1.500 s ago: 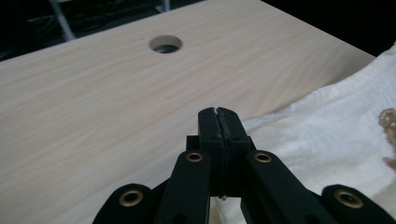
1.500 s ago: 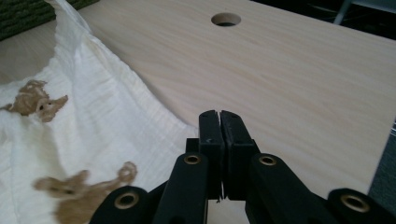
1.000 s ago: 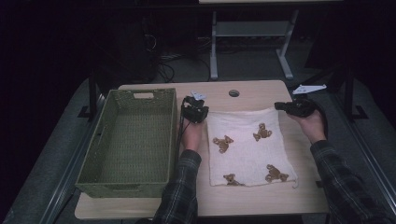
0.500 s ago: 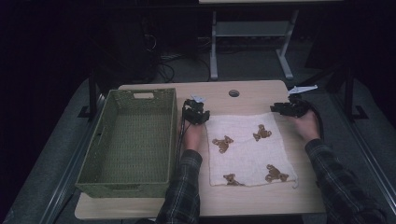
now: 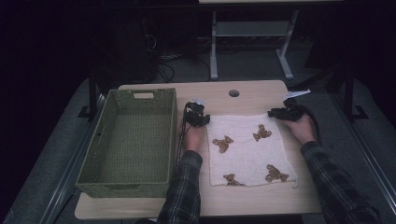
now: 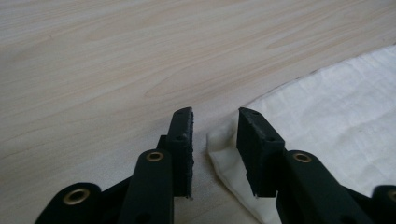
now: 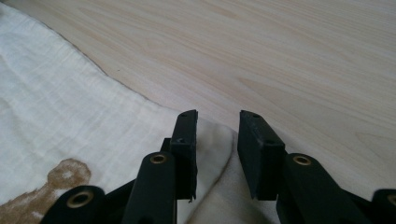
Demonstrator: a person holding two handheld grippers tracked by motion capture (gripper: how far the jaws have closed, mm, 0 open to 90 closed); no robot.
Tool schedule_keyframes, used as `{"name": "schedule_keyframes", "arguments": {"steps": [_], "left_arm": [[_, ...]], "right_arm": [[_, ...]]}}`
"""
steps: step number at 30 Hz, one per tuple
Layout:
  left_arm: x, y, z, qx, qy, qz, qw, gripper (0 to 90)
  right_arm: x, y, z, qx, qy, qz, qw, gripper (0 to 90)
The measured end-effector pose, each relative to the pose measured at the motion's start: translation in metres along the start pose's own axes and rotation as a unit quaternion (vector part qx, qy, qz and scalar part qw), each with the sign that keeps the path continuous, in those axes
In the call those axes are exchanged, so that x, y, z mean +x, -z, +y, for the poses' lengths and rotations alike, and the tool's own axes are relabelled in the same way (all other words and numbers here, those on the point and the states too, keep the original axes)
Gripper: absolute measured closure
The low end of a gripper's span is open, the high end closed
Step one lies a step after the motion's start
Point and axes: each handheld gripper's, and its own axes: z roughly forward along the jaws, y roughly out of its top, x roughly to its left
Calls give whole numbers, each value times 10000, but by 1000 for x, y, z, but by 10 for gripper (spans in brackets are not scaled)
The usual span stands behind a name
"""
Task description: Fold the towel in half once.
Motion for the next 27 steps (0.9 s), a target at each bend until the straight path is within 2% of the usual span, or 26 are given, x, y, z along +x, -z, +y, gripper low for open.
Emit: {"name": "schedule_keyframes", "arguments": {"steps": [3,8,11,14,22,27], "left_arm": [[-1,-1,-1,37,7,-19,10000,708],[-3,-1,0,35,3,-78,10000,849],[-3,0,1,61,-30,-103,9999,864],[-3,5,3,-34,51,-113,9999,867],[-11,23,13,-248,50,-105,9996,869],[-12,32,16,-243,12,-140,9996,869]], "right_arm": [[0,0,0,-1,85,-12,10000,740],[4,0,-1,37,181,12,9998,864],[6,0,0,48,185,-15,9998,876],[6,3,1,-12,178,14,9998,879],[8,20,5,-213,167,77,9996,881],[10,32,7,-318,158,123,9993,882]]}}
